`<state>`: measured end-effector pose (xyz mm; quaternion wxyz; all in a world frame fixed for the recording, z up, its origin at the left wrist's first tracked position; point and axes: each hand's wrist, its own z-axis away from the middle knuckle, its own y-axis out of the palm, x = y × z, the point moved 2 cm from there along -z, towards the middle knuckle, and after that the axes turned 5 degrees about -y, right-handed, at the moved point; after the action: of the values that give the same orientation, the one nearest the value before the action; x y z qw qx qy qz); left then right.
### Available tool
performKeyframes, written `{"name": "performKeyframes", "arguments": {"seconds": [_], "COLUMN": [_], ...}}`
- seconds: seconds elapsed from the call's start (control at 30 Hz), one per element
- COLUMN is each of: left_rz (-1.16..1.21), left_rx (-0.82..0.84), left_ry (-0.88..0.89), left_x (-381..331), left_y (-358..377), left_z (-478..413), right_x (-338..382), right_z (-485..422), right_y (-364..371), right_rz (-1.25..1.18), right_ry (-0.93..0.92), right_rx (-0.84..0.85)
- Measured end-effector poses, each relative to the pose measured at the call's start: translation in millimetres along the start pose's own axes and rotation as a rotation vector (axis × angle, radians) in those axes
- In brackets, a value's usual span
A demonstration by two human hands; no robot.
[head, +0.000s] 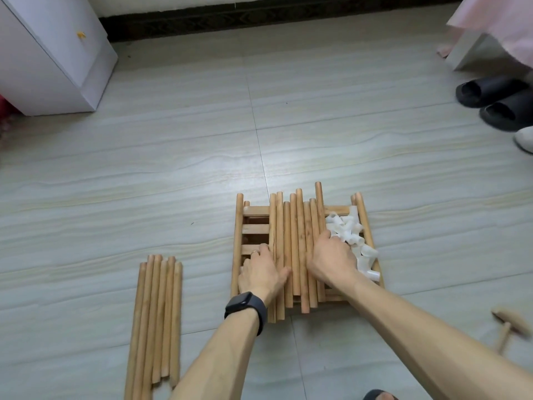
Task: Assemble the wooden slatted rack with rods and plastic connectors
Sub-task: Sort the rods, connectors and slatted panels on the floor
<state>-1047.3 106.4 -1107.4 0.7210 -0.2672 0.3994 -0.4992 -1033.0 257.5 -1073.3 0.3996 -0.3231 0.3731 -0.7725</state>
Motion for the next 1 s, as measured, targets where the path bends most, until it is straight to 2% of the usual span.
{"name": "performKeyframes", "arguments": {"seconds": [0.23, 0.53, 0.8, 1.0], "left_rz": [0.116, -0.149, -0.197, -0.086], "left_rx": [-0.009, -0.142, -0.115, -0.1], "left_ry": [-0.007, 0.013, -0.03, -0.022], "left_x": [14, 0, -3, 3], "left_y": [-5, -6, -7, -12], "left_z": [-5, 5, 0, -6], "right_x": [-5, -5, 5, 6], "right_z": [-15, -13, -16, -20], "right_y": [3, 11, 10, 19], "right_rz": [-0.01, 0.121, 0.174, 0.104], "right_ry": [0.049, 0.005, 0.053, 0.023], "right_rx": [0.014, 0.002, 0.023, -0.047]}}
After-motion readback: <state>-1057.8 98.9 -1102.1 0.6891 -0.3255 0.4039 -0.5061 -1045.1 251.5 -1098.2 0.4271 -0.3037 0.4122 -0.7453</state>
